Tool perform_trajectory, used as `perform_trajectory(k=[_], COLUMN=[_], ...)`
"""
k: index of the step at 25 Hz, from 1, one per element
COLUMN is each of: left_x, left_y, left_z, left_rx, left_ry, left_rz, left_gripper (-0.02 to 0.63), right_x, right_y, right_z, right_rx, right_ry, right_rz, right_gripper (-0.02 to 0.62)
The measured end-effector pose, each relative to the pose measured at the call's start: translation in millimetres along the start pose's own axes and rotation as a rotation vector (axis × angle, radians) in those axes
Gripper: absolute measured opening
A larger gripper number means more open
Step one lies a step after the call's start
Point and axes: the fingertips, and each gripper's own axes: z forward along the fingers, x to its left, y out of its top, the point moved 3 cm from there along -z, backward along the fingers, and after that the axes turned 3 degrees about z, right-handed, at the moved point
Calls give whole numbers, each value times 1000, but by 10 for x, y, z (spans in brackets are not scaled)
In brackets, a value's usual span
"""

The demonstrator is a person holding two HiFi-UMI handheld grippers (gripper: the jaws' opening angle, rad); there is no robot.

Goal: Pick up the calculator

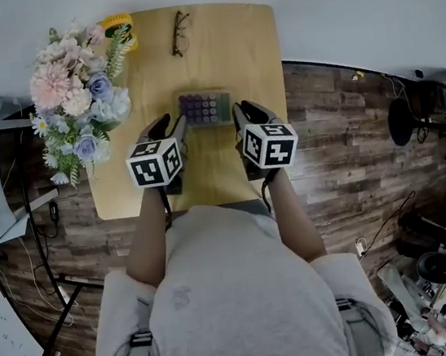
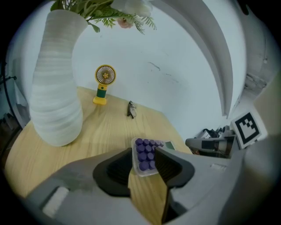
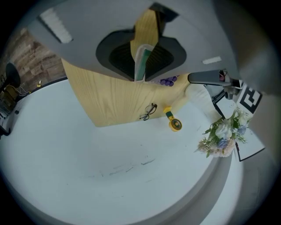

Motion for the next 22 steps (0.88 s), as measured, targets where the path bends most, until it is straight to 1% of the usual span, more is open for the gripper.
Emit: perform_trajectory(k=[5, 8, 14, 20, 22], left_x=[13, 8, 28, 24, 37], left_y=[-26, -30, -41, -68, -80], left_z=[95, 151, 270, 385, 427], left_rx=[16, 27, 63, 90, 99], left_ry=[-14, -24, -25, -48, -49], left_rz=[-40, -48, -71, -93, -87], left_gripper=[200, 238, 280, 291, 291], right_x=[-23, -41, -49, -50, -56], right_y=[-74, -105, -160, -200, -212], right_z=[117, 163, 240, 315, 353], right_rx=[45, 59, 90, 116, 124], right_ry=[23, 26, 35, 45, 50], right_rz=[24, 37, 47, 56, 65], right_gripper=[124, 139, 152, 164, 166])
